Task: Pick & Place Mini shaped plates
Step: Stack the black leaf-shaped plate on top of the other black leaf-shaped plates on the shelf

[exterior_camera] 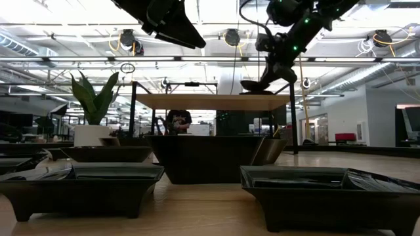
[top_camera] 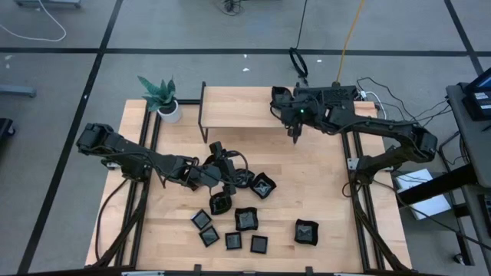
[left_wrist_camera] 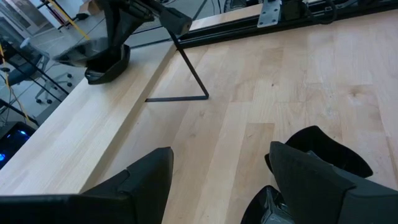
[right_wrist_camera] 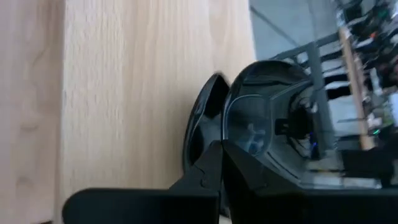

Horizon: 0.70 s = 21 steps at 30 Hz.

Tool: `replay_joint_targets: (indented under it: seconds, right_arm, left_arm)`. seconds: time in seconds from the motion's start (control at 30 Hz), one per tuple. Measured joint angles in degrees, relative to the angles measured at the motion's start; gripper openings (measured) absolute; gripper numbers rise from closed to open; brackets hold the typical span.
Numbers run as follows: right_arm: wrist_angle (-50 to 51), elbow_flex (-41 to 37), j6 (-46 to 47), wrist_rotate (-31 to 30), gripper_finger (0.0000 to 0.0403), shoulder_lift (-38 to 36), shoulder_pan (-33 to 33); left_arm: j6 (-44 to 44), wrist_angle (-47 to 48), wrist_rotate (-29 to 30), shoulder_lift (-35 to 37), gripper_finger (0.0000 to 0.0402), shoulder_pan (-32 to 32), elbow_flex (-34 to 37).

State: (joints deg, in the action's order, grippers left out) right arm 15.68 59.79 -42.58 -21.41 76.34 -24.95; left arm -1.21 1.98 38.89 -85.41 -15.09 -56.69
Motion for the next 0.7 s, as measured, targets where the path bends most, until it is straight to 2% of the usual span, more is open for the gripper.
replay_joint_targets:
  seconds: [0.1, 0.27, 0.43, 0.57, 0.7]
  right_arm:
    - [-2.6, 0.0, -4.9, -1.1, 0.0, 0.0, 0.3]
    - [-4.9, 0.0, -20.4, -1.0, 0.0, 0.0, 0.1]
    - [-4.5, 0.0, -25.6, 2.4, 0.0, -0.4, -1.6]
    - [-4.3, 0.0, -26.8, 10.1, 0.0, -2.2, -4.1]
    - [-2.4, 1.6, -25.3, 22.6, 0.0, -4.9, -8.1]
  left_arm:
    - [0.0, 0.0, 0.0, 0.0, 0.0269, 0.0, 0.0]
    - [0.2, 0.0, 0.0, 0.0, 0.0269, 0.0, 0.0]
    - [0.1, 0.0, 0.0, 0.0, 0.0269, 0.0, 0.0]
    - [-0.3, 1.1, 0.0, 0.0, 0.0269, 0.0, 0.0]
    - [-1.0, 1.2, 0.0, 0.0, 0.0269, 0.0, 0.0]
